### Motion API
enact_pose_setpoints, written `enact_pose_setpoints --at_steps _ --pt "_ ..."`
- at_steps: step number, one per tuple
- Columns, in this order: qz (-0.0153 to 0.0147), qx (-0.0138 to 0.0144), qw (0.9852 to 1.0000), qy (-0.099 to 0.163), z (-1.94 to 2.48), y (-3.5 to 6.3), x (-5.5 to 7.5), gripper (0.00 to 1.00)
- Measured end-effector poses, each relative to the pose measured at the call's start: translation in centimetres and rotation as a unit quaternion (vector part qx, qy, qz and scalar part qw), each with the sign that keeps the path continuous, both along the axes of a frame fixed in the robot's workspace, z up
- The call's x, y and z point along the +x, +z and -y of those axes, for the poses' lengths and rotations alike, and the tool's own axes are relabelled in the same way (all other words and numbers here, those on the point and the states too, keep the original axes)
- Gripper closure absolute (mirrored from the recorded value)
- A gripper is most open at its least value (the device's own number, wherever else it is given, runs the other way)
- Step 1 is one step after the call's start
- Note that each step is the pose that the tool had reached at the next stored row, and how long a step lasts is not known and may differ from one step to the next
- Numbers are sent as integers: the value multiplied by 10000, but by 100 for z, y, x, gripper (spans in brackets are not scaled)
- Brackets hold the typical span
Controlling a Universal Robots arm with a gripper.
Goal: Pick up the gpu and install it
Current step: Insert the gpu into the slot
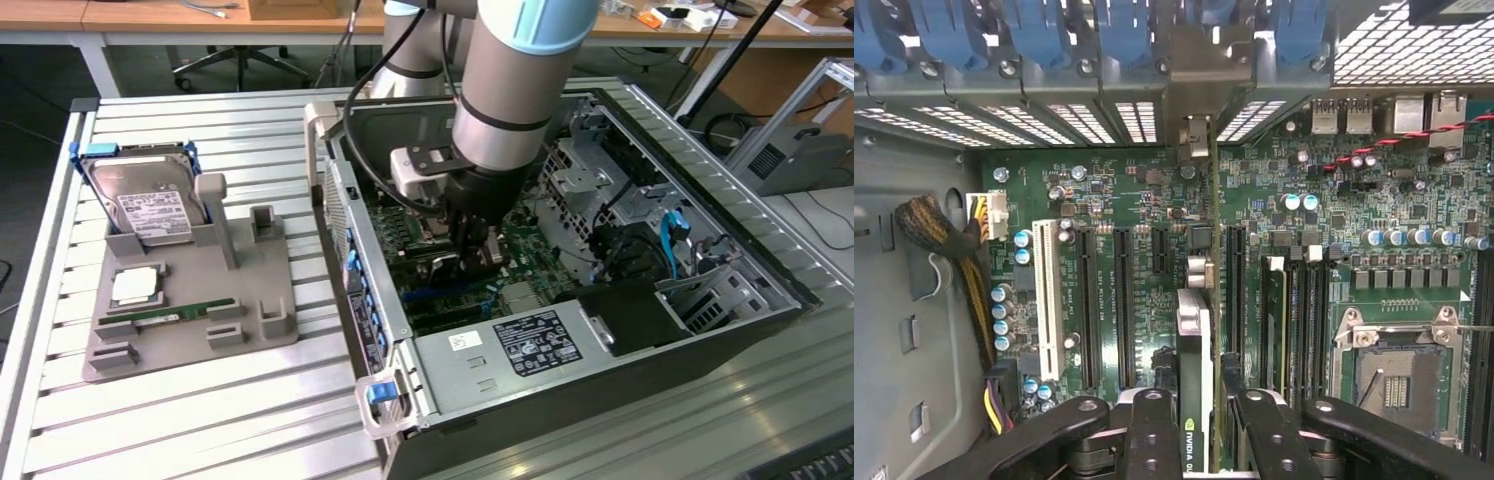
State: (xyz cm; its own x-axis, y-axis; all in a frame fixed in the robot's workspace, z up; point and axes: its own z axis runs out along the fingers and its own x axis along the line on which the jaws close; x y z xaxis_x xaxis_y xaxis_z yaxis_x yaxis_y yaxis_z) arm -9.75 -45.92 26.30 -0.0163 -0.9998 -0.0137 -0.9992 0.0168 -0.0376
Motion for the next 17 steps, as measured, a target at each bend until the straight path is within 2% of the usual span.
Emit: enact_pose_setpoints --at_steps 12,17 --pt "-1 -2 10000 -33 0 -45 -7 73" --pt "1 13 10000 -36 -1 -42 -7 73"
